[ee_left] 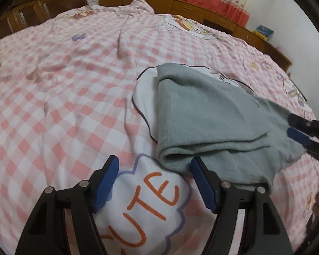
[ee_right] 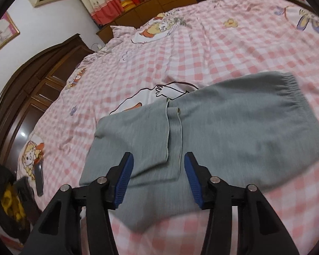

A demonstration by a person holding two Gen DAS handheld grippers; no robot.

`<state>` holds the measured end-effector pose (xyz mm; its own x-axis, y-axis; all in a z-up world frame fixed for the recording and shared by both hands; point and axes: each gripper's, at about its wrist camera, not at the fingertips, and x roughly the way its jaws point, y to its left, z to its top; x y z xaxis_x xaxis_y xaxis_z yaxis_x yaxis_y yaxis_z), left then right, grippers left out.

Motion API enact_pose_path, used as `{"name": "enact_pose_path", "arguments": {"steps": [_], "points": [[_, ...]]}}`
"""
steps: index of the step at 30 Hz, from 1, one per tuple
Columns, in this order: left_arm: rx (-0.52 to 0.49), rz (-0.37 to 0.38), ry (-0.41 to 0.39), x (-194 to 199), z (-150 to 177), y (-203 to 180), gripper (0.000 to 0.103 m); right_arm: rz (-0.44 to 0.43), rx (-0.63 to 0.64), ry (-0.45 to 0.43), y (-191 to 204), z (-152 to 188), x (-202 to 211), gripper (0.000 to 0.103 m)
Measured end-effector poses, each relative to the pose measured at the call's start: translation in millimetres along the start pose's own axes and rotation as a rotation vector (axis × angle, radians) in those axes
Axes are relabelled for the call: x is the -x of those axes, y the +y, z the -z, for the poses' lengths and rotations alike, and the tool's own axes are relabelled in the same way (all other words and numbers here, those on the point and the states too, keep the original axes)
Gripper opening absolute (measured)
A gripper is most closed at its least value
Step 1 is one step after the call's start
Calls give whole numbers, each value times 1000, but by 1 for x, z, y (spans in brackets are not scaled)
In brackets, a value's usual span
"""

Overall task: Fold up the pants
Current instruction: 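Grasp the folded pants end with the right tool and lift it over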

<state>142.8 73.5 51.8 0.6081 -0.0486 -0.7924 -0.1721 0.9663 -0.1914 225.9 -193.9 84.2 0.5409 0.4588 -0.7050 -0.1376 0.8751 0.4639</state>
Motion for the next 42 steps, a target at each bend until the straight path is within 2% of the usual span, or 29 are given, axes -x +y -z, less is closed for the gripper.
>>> {"name": "enact_pose_path", "arguments": {"steps": [5, 9, 14, 16, 18, 20, 21, 23, 25, 27, 31, 36, 42], "points": [[30, 13, -6, -2, -4, 6, 74, 49, -19, 45, -12, -18, -42, 53], [42, 19, -17, -6, -8, 11, 74, -8, -71, 69, -19, -24, -63, 53], [30, 8, -46, -9, -6, 14, 74, -10, -32, 75, -3, -27, -78, 54], [59, -5, -78, -3, -4, 18, 74, -3, -28, 69, 5, -27, -79, 54], [108, 12, -108, 4, -2, 27, 72, -28, -9, 59, 16, -27, -79, 54], [134, 39, -95, 5, -2, 31, 72, -25, 24, 63, 24, -25, -81, 52], [134, 40, -89, 6, -2, 31, 72, -13, 52, 66, 29, -24, -82, 48], [130, 33, -86, 9, -1, 31, 72, 12, 92, 70, 36, -23, -83, 19], [132, 21, -89, 12, 1, 31, 72, 45, 112, 58, 40, -24, -80, 6], [134, 28, -84, 15, 4, 33, 72, 6, 97, 37, 44, -29, -68, 6], [147, 30, -89, 24, 8, 36, 72, -18, 102, -38, 62, -44, -32, 6], [151, 38, -91, 32, 12, 34, 72, -110, 92, -76, 90, -67, 16, 6], [134, 44, -99, 41, 15, 27, 72, -125, 124, -148, 105, -85, 79, 6]]}}
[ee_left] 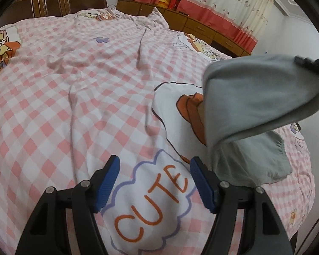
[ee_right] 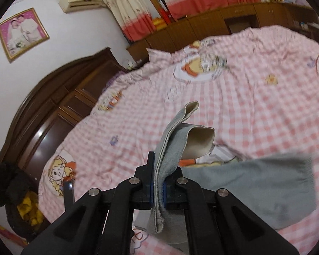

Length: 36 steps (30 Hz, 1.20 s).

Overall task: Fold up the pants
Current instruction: 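Grasp the folded pants end with the right tool and lift it over, then fold the held end over the bundle with the right tool and release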

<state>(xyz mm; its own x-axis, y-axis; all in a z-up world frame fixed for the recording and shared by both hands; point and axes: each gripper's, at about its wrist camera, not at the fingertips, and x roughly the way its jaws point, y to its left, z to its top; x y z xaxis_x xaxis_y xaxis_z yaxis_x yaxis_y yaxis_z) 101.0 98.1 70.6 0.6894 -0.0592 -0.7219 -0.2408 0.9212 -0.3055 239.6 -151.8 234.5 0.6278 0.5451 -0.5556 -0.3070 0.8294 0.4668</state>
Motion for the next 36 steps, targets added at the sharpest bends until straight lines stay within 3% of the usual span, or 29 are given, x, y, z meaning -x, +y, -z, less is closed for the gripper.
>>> {"name": "enact_pose_path", "arguments": {"steps": [5, 13, 20, 24, 27, 30, 32, 36], "points": [[-19, 8, -2, 4, 3, -8, 72, 79, 49, -37, -18, -17, 39, 6], [-94, 10, 16, -1, 7, -37, 72, 205, 3, -9, -104, -20, 64, 6], [-169, 44, 12, -15, -13, -76, 72, 292, -45, 64, -191, 16, 38, 6], [-184, 110, 52, -30, -23, -98, 72, 410, -11, 136, -228, 44, 10, 7], [-183, 176, 87, -41, -27, -110, 72, 438, -62, 170, -252, 62, 6, 21], [-185, 232, 134, -58, -31, -121, 73, 363, -151, 122, -265, 71, 25, 41], [-201, 204, 162, -72, -31, -129, 73, 321, -207, 83, -273, 77, 40, 59], [-187, 217, 217, -92, -24, -134, 73, 317, -267, 77, -286, 91, 51, 61]]}}
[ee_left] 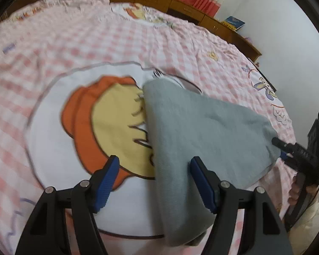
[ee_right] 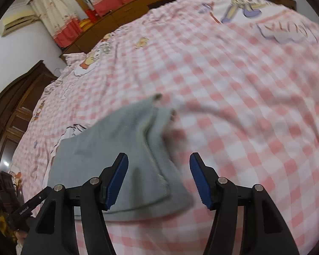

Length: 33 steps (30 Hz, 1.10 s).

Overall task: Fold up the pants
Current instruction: 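Fold the held end over the bundle with the right tool and release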

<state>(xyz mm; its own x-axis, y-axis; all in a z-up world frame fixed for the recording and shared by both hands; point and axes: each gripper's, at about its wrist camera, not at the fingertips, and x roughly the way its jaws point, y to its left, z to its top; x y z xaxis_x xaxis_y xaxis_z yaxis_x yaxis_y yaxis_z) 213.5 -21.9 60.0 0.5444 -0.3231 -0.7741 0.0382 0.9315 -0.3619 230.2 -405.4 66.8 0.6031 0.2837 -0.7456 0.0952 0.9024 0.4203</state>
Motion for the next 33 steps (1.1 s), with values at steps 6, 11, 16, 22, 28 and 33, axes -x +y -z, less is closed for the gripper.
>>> {"name": "enact_pose_path", "arguments": {"steps": [6, 11, 16, 22, 28, 33], "points": [[-12, 96, 34, -13, 6, -13, 73, -54, -99, 39, -16, 10, -19, 61], [-25, 125, 21, -26, 8, -27, 74, -116, -83, 47, 2, 11, -32, 55], [16, 94, -45, -34, 10, -28, 44, -77, -60, 33, 14, 13, -41, 37], [19, 154, -94, -5, 1, -23, 14, -134, -60, 8, 19, 6, -11, 16], [-7, 199, -191, 72, 1, -27, 11, -196, 33, -46, 64, 14, 51, 14], [-19, 230, -254, 145, 21, -8, 11, -255, 106, -66, 106, 46, 100, 14]]}}
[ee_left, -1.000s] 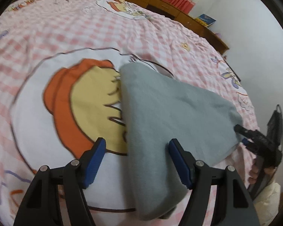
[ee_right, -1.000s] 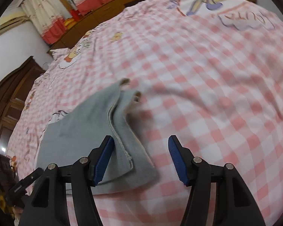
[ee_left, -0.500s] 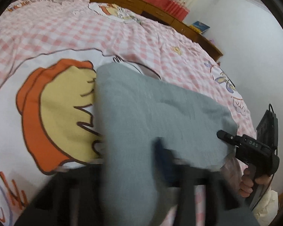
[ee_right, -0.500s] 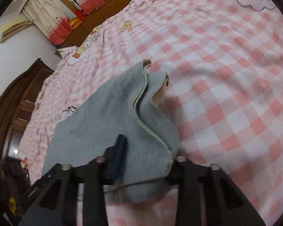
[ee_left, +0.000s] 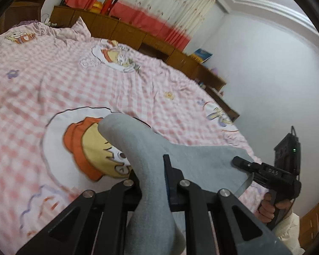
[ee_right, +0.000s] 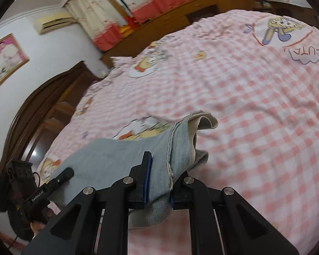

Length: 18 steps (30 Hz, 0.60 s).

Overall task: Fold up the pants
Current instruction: 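Fold the held end over the bundle with the right tool and release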

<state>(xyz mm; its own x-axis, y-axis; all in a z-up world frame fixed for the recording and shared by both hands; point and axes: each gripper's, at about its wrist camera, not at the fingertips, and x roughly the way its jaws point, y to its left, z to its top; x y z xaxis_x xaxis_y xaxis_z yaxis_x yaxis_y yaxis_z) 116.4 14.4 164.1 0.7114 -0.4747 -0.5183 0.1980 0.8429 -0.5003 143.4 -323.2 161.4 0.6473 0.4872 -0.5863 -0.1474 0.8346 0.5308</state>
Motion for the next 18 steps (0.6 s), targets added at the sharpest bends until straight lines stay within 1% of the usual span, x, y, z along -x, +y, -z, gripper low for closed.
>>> {"name": "enact_pose_path", "arguments": {"steps": [3, 4, 6, 7, 8, 9, 11, 12, 13, 14, 15, 16, 17, 18], "points": [[-27, -28, 6, 39, 20, 14, 11, -13, 62, 7, 27, 28, 8, 14], [-34, -40, 10, 45, 27, 18, 11, -22, 65, 18, 31, 39, 6, 14], [-35, -75, 26, 59, 49, 36, 11, -32, 62, 69, 34, 65, -5, 14], [-10, -93, 44, 62, 61, 48, 12, -27, 66, 101, 34, 77, -13, 14], [8, -102, 60, 63, 71, 56, 12, 2, 66, 140, 33, 93, -24, 14], [18, -115, 89, 62, 82, 65, 13, 26, 68, 158, 31, 103, -31, 14], [2, -169, 162, 54, 108, 80, 17, 93, 92, 201, 25, 124, -49, 16], [-4, -185, 181, 53, 116, 83, 19, 118, 94, 219, 21, 129, -55, 17], [-13, -199, 195, 51, 125, 87, 24, 155, 100, 247, 15, 136, -61, 21], [-25, -214, 198, 50, 132, 89, 27, 171, 106, 257, 10, 139, -64, 28], [-31, -230, 195, 51, 137, 92, 34, 180, 116, 255, 6, 142, -65, 31], [-29, -240, 191, 53, 140, 94, 39, 183, 125, 248, 5, 142, -65, 38], [-22, -236, 191, 55, 140, 96, 40, 198, 134, 252, 3, 142, -63, 42], [-12, -226, 193, 57, 139, 98, 40, 199, 136, 259, 2, 140, -62, 42]]}}
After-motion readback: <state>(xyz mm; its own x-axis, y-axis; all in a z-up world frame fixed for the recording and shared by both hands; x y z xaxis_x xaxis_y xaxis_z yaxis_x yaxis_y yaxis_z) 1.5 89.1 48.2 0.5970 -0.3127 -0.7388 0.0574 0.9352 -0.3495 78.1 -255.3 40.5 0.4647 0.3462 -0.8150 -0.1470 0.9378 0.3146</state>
